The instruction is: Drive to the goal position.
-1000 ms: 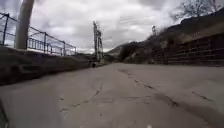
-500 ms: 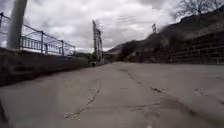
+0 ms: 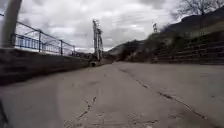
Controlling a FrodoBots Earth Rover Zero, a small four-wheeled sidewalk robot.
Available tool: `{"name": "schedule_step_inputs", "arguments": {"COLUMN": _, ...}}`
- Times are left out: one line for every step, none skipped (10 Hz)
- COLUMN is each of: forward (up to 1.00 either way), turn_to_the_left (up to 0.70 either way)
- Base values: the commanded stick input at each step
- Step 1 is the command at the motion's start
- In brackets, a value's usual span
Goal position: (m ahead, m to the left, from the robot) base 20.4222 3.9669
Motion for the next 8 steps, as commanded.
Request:
{"name": "schedule_step_inputs", "arguments": {"forward": 0.70, "turn_to_the_left": 0.00}}
{"name": "schedule_step_inputs", "arguments": {"forward": 0.70, "turn_to_the_left": 0.00}}
{"name": "schedule_step_inputs", "arguments": {"forward": 0.70, "turn_to_the_left": 0.00}}
{"name": "schedule_step_inputs", "arguments": {"forward": 0.70, "turn_to_the_left": 0.00}}
{"name": "schedule_step_inputs", "arguments": {"forward": 0.70, "turn_to_the_left": 0.00}}
{"name": "schedule_step_inputs", "arguments": {"forward": 0.70, "turn_to_the_left": 0.00}}
{"name": "schedule_step_inputs", "arguments": {"forward": 0.70, "turn_to_the_left": 0.00}}
{"name": "schedule_step_inputs", "arguments": {"forward": 0.70, "turn_to_the_left": 0.00}}
